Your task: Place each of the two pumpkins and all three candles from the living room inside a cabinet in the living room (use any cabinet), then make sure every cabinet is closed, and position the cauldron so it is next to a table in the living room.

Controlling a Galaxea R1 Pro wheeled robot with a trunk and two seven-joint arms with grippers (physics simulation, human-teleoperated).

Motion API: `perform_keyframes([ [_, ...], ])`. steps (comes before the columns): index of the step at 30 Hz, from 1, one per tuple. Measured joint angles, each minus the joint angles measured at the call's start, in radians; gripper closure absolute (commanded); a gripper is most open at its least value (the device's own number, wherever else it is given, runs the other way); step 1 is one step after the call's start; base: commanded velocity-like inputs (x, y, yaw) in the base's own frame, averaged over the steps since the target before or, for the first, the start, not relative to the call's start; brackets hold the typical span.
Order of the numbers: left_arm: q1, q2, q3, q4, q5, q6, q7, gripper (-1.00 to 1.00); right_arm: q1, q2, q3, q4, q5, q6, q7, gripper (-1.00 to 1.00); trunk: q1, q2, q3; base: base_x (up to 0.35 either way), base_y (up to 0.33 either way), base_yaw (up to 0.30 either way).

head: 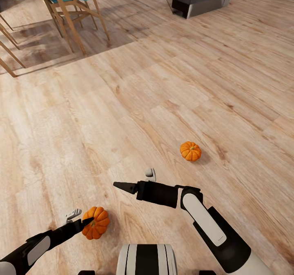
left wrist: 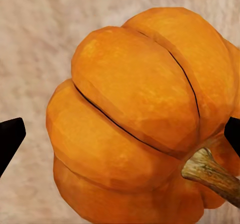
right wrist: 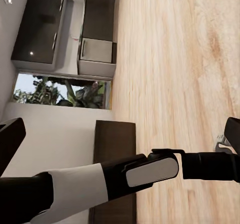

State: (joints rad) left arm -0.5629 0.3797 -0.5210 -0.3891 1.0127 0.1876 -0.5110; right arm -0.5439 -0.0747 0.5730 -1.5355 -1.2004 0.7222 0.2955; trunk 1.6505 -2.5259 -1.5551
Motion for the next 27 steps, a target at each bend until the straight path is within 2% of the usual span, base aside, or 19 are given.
perform_keyframes([
  [8, 0.0, 0.0, 0.0, 0.0, 0.0, 0.0, 0.0, -1.0, 0.0, 0.0, -0.001, 0.0, 0.0, 0.0, 0.0, -1.0, 0.0, 0.0, 0.0, 0.0, 0.0, 0.0],
  [10, -0.001, 0.0, 0.008, -0.004, 0.017, 0.004, -0.005, -1.0, 0.0, 0.0, -0.001, 0.0, 0.0, 0.0, 0.0, -1.0, 0.001, -0.001, -0.007, 0.0, 0.0, 0.0],
  [13, -0.001, 0.0, 0.01, -0.003, 0.016, 0.003, -0.019, -1.0, 0.0, 0.0, -0.001, 0.0, -0.001, 0.0, 0.0, -1.0, 0.001, -0.001, -0.011, 0.0, 0.0, 0.0],
  [27, -0.001, -0.001, 0.011, -0.004, 0.018, 0.003, -0.015, -1.0, 0.0, 0.0, -0.001, 0.0, 0.0, 0.0, 0.0, -1.0, 0.001, -0.001, -0.011, 0.0, 0.0, 0.0],
])
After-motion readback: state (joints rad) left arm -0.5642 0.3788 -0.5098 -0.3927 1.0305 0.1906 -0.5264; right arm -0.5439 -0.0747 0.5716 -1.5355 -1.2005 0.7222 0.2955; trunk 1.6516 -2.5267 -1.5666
